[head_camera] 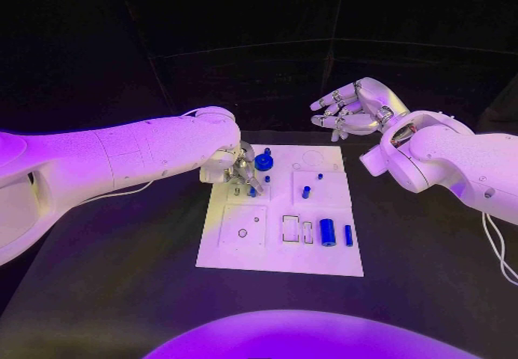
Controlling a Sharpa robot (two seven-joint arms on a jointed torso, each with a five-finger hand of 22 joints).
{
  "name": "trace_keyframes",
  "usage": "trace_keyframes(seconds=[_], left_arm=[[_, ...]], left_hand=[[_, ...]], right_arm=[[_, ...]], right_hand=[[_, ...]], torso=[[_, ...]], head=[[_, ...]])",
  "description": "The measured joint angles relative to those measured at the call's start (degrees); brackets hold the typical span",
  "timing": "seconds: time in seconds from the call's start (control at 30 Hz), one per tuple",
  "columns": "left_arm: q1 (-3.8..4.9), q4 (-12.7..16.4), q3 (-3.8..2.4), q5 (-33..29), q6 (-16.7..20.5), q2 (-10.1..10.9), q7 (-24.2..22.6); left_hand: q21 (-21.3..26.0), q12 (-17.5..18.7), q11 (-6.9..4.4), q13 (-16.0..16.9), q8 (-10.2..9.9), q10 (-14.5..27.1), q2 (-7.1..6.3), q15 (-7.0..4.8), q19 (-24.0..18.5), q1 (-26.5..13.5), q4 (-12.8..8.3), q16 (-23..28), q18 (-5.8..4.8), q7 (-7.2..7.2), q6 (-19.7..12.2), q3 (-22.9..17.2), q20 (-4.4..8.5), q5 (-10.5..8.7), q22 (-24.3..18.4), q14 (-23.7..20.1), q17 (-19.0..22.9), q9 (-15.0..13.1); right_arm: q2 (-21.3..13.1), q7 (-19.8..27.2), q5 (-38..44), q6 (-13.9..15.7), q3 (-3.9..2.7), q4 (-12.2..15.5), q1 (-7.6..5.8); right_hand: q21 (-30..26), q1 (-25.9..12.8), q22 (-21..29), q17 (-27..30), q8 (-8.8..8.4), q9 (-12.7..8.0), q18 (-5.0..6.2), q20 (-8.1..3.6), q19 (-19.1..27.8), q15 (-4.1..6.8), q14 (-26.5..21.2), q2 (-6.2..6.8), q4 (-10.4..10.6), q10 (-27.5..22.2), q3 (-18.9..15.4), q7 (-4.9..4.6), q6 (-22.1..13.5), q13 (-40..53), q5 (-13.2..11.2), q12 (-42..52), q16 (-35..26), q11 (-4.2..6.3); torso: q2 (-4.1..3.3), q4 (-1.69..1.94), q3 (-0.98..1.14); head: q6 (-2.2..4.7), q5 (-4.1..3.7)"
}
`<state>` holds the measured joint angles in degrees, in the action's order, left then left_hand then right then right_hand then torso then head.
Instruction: Assemble the parts on the task board
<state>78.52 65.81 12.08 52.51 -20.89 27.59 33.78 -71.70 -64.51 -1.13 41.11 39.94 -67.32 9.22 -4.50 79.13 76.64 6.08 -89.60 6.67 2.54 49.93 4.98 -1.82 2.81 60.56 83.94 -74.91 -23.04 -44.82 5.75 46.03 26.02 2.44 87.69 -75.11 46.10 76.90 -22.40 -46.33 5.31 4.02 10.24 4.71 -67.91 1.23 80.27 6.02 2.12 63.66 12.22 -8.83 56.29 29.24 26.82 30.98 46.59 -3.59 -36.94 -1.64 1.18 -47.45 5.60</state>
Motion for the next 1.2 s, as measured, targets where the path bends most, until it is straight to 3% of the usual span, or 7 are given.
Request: trace_keyframes(seconds=[0.23,0.33,0.37,0.5,0.6,0.93,1.2], left_arm=[[0.05,0.5,-0.03,-0.9,0.6,0.4,-0.4],[-0.02,1.1,-0.01,-1.3,1.2,0.9,-0.6],[-0.05,1.3,0.00,-1.4,1.4,1.1,-0.7],[-0.13,2.6,0.02,-1.8,2.8,2.4,-1.0],[-0.13,3.9,0.02,-1.9,4.4,3.6,-1.2],[-0.20,8.0,0.00,-2.2,11.2,6.3,-1.8],[-1.31,9.1,0.04,-1.6,16.1,7.1,-2.0]], left_hand=[[0.0,1.3,-0.27,-0.5,-0.9,0.5,-0.46,-0.21,-0.2,3.3,0.5,0.0,0.00,0.12,-0.7,-2.6,0.18,1.85,0.3,0.2,0.0,0.3],[0.0,2.0,-0.19,-0.7,-1.1,0.6,-1.23,-0.21,-0.2,3.5,2.9,0.0,0.00,0.52,-1.1,-5.0,0.18,2.25,0.4,0.2,0.0,0.3],[-0.2,2.2,-0.19,-0.8,-1.1,0.6,-2.32,-0.21,-0.2,2.7,4.4,0.0,0.00,0.57,-1.1,-6.6,0.18,2.34,0.5,0.2,0.0,0.0],[-0.3,2.2,0.12,-0.5,0.4,-0.6,-9.16,-0.21,-0.2,-5.7,1.1,0.0,0.00,0.76,-1.1,-24.5,0.18,2.30,0.9,0.2,0.0,-1.6],[-0.5,2.0,0.00,0.1,1.2,-1.1,-10.56,-0.21,-0.2,-8.1,0.6,0.0,0.00,0.77,-1.1,-29.3,0.18,2.25,1.2,0.2,0.0,-2.2],[-0.7,1.5,0.01,0.8,2.0,-1.5,-11.79,-0.21,-0.2,-9.9,0.2,0.0,0.00,0.77,-1.1,-33.0,0.17,2.05,1.6,0.2,0.0,-3.2],[-1.0,1.3,0.00,1.3,2.3,-1.9,-12.02,-0.20,-0.2,-10.1,0.3,0.0,0.00,0.63,-1.2,-33.4,0.18,2.03,2.1,0.2,0.0,-3.3]], right_arm=[[0.1,0.0,0.0,-0.1,0.00,-0.2,0.00],[0.2,0.0,0.0,-0.1,0.00,-0.3,0.00],[0.2,0.0,0.0,-0.1,0.00,-0.3,0.00],[0.2,-0.1,0.0,-0.2,0.00,-0.4,0.00],[0.2,-0.1,0.0,-0.2,0.00,-0.5,0.00],[0.1,-0.1,0.0,-0.4,0.01,-0.7,0.00],[0.0,-0.1,0.0,-0.5,0.01,-0.8,0.00]], right_hand=[[0.0,0.0,0.0,0.0,0.00,0.0,0.00,0.00,0.0,0.00,0.0,0.00,0.0,0.0,0.0,0.00,0.0,0.0,0.0,0.0,0.0,0.00],[0.0,0.0,0.0,0.0,0.00,0.0,0.00,0.00,0.0,0.00,0.0,0.00,0.0,0.0,0.0,0.00,0.0,0.0,0.0,0.0,0.0,0.00],[0.0,0.0,0.0,0.1,0.00,0.0,0.00,0.00,0.0,0.00,0.0,0.00,0.0,0.0,0.0,0.00,0.0,-0.1,0.2,0.0,0.0,0.00],[0.0,0.0,0.1,0.1,0.00,0.0,0.00,0.00,0.0,0.00,0.0,0.00,0.0,0.0,0.0,0.00,0.0,-0.1,0.3,0.0,0.0,0.00],[-0.2,0.0,0.1,0.2,0.00,0.0,0.00,0.00,0.0,0.00,0.0,0.00,0.2,0.0,0.2,0.00,0.0,-0.2,0.3,0.0,-0.3,0.00],[-0.2,-0.3,0.2,0.5,0.00,0.0,0.00,0.00,0.0,0.00,0.0,0.30,0.3,0.0,0.3,0.00,0.0,-0.4,0.3,0.0,-0.7,0.00],[-0.5,-0.3,0.2,0.7,0.00,0.0,0.00,0.00,0.0,0.00,0.0,0.30,0.3,0.0,0.3,0.00,0.0,-0.4,0.3,0.0,-1.0,0.00]], torso=[[0.00,0.02,0.00],[0.00,0.02,0.00],[0.00,0.02,0.00],[0.00,0.04,-0.01],[0.00,0.09,-0.01],[0.00,0.15,-0.01],[0.01,0.16,-0.01]], head=[[-0.05,-0.01],[-0.06,-0.01],[-0.06,-0.01],[-0.05,-0.10],[-0.04,-0.14],[-0.14,0.03],[-0.26,0.48]])
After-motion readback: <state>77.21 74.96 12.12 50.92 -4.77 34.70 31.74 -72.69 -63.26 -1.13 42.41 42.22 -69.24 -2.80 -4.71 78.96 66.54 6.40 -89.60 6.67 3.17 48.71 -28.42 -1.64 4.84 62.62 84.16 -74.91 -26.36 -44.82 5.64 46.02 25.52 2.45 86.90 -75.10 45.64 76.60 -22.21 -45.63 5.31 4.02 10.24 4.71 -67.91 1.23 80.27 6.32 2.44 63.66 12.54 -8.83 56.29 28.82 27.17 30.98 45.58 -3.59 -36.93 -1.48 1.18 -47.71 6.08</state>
